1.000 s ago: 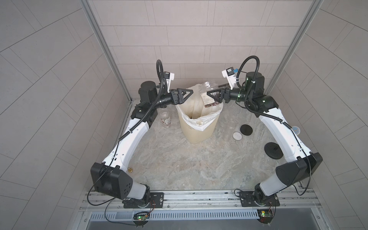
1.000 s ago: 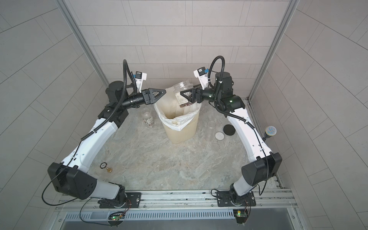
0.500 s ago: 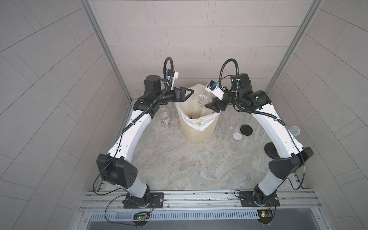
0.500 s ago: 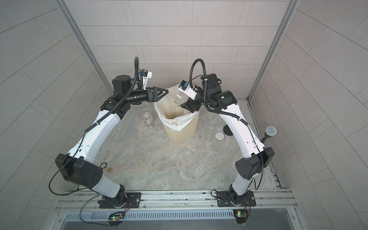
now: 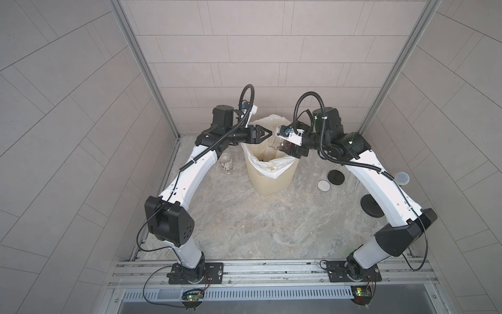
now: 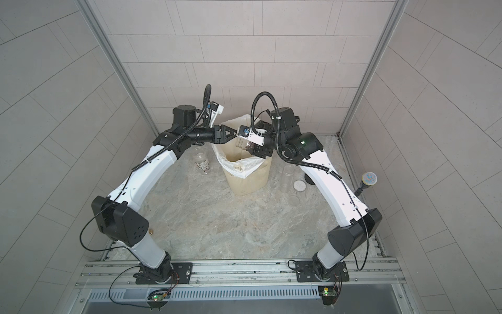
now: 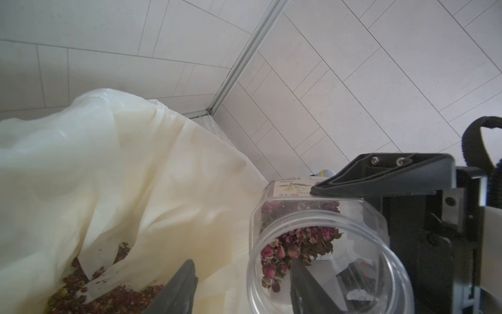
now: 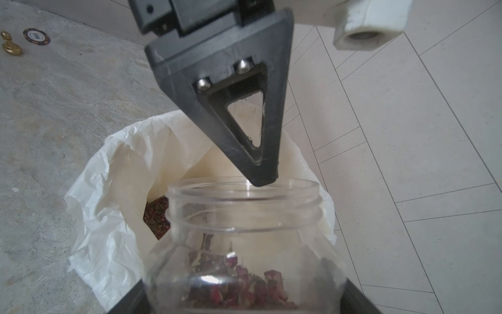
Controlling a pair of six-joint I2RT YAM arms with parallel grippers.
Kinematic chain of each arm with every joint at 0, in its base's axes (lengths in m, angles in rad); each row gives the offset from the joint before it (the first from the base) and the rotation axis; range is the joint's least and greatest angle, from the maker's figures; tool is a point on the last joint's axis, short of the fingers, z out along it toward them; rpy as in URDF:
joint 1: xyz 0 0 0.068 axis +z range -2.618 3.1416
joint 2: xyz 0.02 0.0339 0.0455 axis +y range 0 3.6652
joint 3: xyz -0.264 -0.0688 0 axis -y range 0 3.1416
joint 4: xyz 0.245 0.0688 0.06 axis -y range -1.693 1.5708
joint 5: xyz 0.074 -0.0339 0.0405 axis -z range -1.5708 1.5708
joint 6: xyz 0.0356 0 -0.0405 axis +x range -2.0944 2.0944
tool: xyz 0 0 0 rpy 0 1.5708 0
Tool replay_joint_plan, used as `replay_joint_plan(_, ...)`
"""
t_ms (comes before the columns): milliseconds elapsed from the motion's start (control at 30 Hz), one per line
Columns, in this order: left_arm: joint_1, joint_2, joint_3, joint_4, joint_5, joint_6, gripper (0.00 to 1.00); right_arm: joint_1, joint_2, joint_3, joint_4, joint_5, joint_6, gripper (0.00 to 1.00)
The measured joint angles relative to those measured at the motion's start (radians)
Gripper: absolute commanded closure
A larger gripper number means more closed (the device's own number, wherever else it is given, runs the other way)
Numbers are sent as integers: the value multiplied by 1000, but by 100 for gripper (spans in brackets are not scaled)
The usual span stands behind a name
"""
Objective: Empty the moldy dried flower tea in the jars
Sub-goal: Pour the moldy dried flower tea into the trash bin.
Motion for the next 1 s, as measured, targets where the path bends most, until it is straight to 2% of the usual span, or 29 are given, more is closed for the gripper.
replay_joint_plan(333,-17,8,4,-18,0,23,67,0,0,-10,5,-21,4,59)
replay_joint_plan(467,-17,17,5,-16,2,19,79,0,0,-10,7,-29,8,58)
replay_joint_plan(667,-18,22,5,0,29,-3,91,0,0,-10,8,-46,15,54)
replay_joint_plan(900,-10,26,-11,98,96,-34,100,-10,-19,-10,14,-50,30,22)
replay_joint_plan(1000,-6,26,-18,134,111,-64,100,-10,-26,-8,16,-46,35,18)
